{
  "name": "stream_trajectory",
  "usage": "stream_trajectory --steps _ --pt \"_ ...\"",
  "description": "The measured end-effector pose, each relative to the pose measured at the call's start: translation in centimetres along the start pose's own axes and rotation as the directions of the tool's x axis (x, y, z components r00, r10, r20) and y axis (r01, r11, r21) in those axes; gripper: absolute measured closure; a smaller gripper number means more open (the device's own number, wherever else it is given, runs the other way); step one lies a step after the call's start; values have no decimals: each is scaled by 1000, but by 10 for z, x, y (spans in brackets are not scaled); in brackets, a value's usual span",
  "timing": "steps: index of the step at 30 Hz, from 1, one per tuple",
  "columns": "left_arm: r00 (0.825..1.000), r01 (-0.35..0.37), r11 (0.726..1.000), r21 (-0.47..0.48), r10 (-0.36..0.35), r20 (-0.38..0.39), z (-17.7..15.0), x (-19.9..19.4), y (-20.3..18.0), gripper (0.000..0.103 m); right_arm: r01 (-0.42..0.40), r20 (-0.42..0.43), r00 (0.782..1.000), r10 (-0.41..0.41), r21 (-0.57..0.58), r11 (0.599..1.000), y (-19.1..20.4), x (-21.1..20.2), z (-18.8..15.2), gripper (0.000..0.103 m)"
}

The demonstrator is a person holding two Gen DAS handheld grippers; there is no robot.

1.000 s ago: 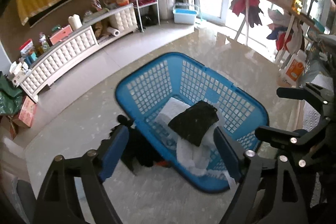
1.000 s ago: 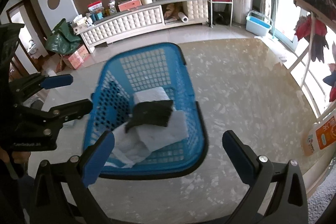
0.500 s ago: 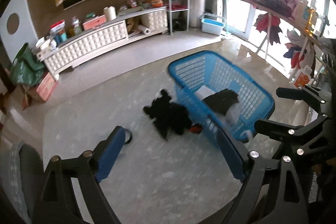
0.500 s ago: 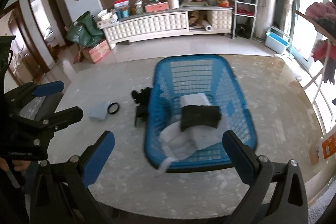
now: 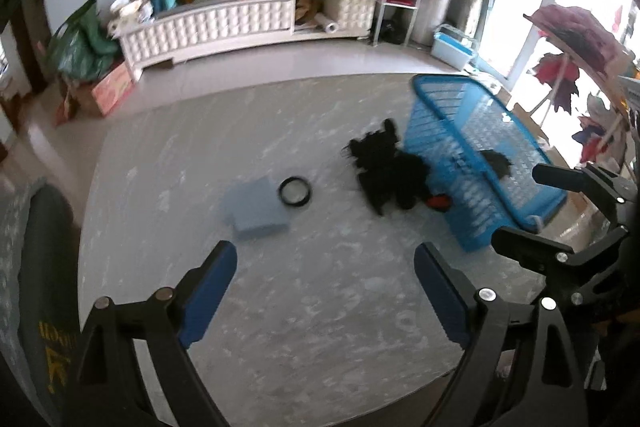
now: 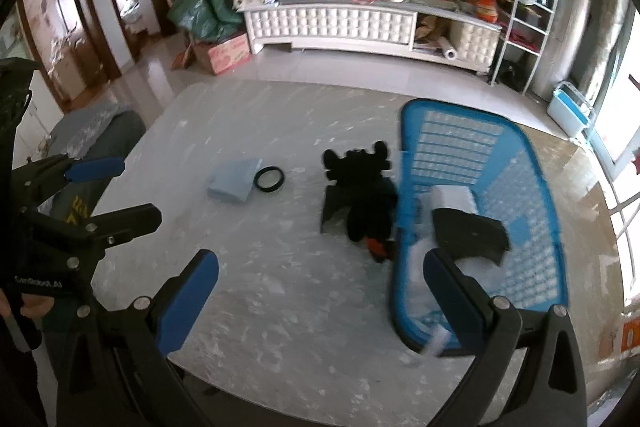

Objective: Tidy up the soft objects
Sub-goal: 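Withdraw both tools from the basket toward the black plush toy, then close the right gripper on the black plush toy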

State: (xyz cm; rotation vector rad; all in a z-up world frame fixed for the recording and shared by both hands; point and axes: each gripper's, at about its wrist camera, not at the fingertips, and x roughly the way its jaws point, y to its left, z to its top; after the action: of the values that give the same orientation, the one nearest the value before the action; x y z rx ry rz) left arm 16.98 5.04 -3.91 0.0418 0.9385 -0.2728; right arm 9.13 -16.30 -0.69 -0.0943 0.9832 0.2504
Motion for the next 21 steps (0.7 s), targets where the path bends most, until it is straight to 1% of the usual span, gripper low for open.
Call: stream_trajectory --steps 5,10,15,18,21 --pt "999 -28 998 -48 27 -31 -7 14 26 14 -21 -57 998 19 -39 999 18 29 10 0" --pt "997 -55 994 -92 50 -57 -9 29 49 14 -18 -90 996 13 -60 998 33 52 20 0" --pt "994 -83 986 -144 72 -82 -11 48 74 14 8 -110 994 -17 -88 996 49 77 32 0" --pt "994 -66 982 -177 48 -99 -11 62 86 14 16 -127 991 -27 -89 996 53 92 36 0" --pt "990 -88 980 -181 67 -121 -9 77 96 14 29 -143 989 -41 -82 996 57 108 41 0"
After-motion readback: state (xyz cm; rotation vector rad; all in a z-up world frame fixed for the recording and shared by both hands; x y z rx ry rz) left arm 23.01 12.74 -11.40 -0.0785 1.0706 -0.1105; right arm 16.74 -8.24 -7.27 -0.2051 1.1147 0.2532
